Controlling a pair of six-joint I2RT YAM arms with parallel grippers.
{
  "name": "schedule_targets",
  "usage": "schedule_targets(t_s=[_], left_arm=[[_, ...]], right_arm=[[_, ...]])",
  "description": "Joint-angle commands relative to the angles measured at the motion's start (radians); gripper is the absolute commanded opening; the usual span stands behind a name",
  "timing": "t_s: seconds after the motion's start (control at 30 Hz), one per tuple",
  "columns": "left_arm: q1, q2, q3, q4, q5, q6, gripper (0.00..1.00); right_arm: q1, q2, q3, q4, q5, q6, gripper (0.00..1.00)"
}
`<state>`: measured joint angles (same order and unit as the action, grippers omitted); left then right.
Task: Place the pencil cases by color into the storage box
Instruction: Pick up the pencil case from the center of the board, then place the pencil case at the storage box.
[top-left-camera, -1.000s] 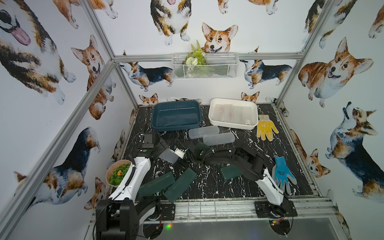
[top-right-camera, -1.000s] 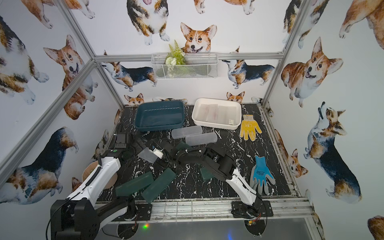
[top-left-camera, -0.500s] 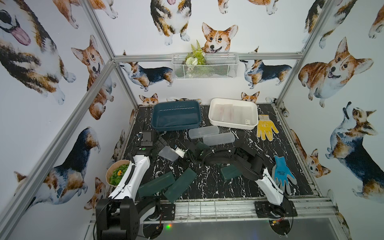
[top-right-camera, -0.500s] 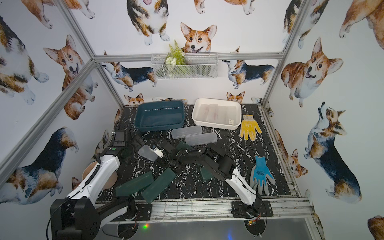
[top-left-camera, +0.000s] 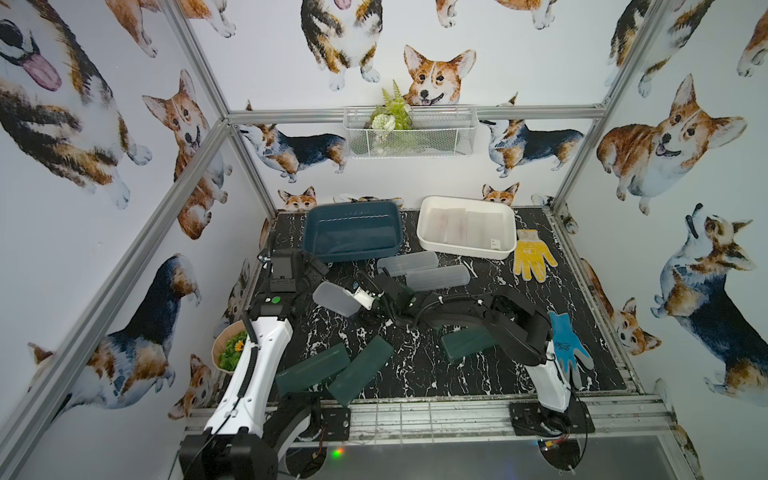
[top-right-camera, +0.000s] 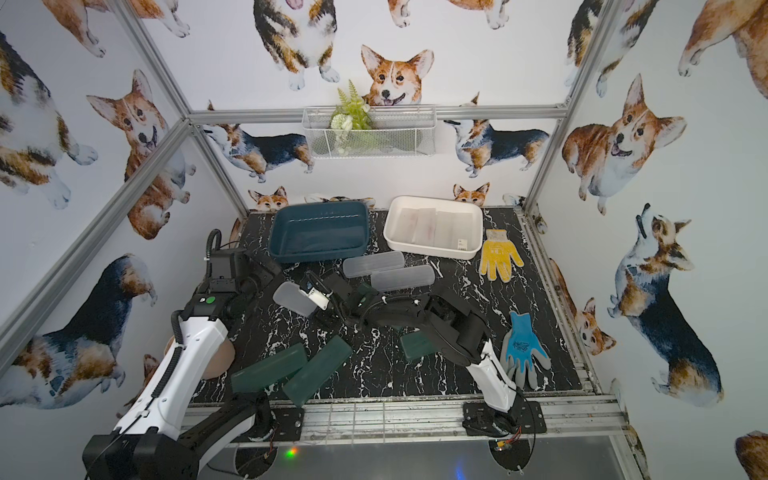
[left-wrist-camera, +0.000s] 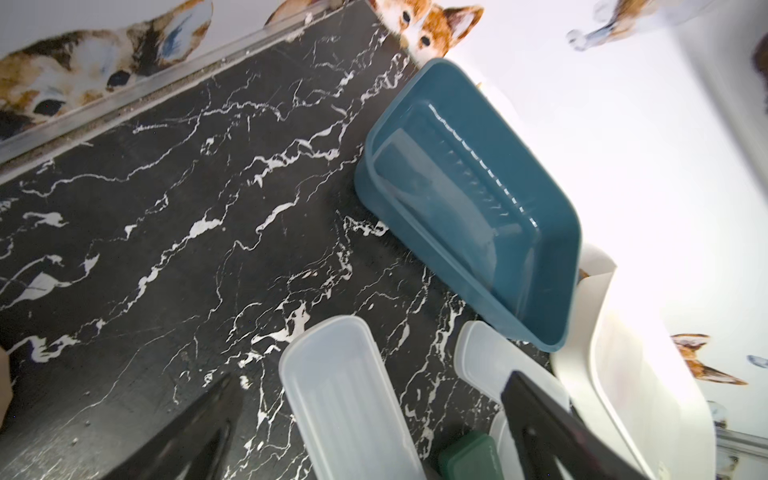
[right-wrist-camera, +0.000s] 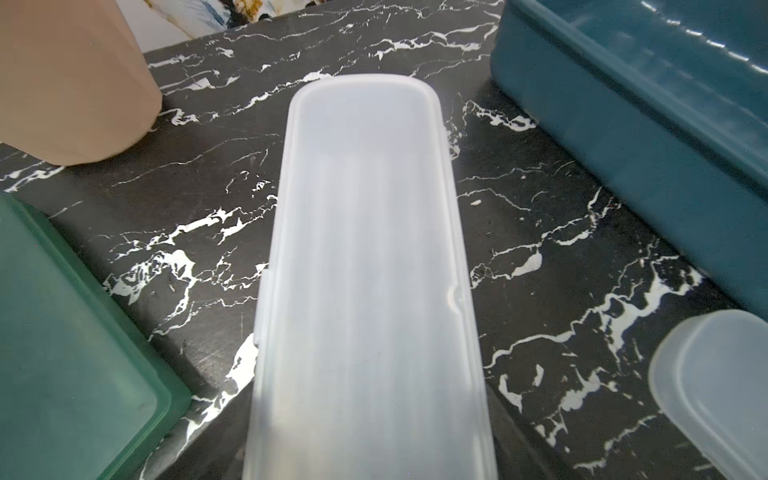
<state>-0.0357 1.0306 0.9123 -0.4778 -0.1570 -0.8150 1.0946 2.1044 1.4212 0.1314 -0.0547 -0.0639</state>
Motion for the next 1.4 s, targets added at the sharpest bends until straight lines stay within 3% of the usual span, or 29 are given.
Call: schedule_targets(t_s=[0.0, 0.33, 0.6, 1.03, 1.23, 1.37], left_arm=[[0.001, -0.022, 0.03, -0.015, -0.022, -0.006, 1.0], [0.001, -0.04, 0.065, 0.072, -0.003, 0.044, 1.0], [-0.026, -0.003, 0.025, 0.185, 0.044, 0.093, 1.0], [-0.481, 0.234, 0.103, 0.301, -0.259, 0.359, 1.0], [-0.66, 0.384, 0.16, 0.37, -0.332, 0.479, 1.0], [-0.732, 0.458, 0.169, 0.442, -0.325, 0.529, 1.0]], right_arm=[[-0.005, -0.041, -0.022, 0.075, -0.017, 0.008, 0.66], [-0.14, -0.218, -0.143, 0.141, -0.065, 0.141, 0.65], [-0.282, -0.315, -0.209, 0.105, 0.018, 0.208, 0.65], [-0.638, -0.437, -0.295, -0.001, 0.047, 0.354, 0.64], [-0.757, -0.439, -0.308, -0.04, 0.062, 0.367, 0.64], [-0.793, -0.435, -0.306, -0.069, 0.081, 0.357, 0.64]])
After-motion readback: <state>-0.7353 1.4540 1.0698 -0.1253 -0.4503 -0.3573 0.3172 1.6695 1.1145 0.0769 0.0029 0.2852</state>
